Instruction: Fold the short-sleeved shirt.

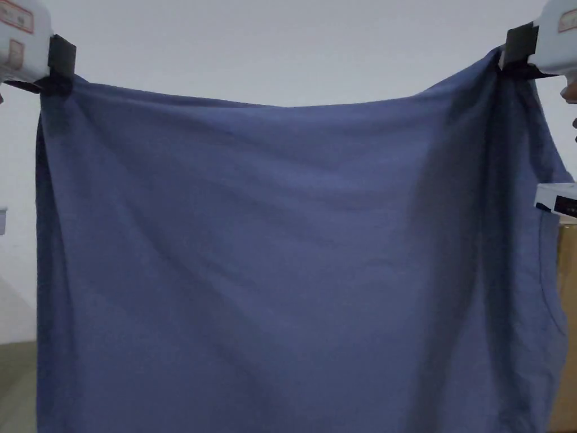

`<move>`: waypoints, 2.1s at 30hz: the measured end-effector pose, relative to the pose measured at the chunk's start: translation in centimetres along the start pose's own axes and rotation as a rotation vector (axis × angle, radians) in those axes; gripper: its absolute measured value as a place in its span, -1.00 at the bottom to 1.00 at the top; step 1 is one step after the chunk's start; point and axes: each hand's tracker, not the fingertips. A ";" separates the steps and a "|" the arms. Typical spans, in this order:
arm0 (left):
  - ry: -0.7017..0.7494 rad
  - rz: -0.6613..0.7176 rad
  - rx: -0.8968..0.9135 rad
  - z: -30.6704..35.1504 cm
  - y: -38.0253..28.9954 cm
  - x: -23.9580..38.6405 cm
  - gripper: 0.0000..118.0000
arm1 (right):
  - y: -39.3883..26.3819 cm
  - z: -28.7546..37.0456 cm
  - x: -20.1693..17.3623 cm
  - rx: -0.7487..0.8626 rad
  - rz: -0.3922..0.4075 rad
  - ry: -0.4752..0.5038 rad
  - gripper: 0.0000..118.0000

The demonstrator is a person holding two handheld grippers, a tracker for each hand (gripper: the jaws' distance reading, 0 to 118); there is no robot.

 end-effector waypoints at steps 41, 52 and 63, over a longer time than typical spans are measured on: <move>-0.138 0.138 -0.569 -4.4 -45.5 4.6 -0.98 | -48.4 1.5 -0.9 -0.737 0.039 0.158 -0.98; -0.210 0.068 -0.696 11.4 -50.9 6.5 -0.98 | -51.7 17.9 1.9 -0.914 0.119 0.238 -0.98; -0.244 -0.004 -0.842 20.8 -55.2 6.5 -0.98 | -53.0 29.3 5.3 -1.014 0.074 0.204 -0.98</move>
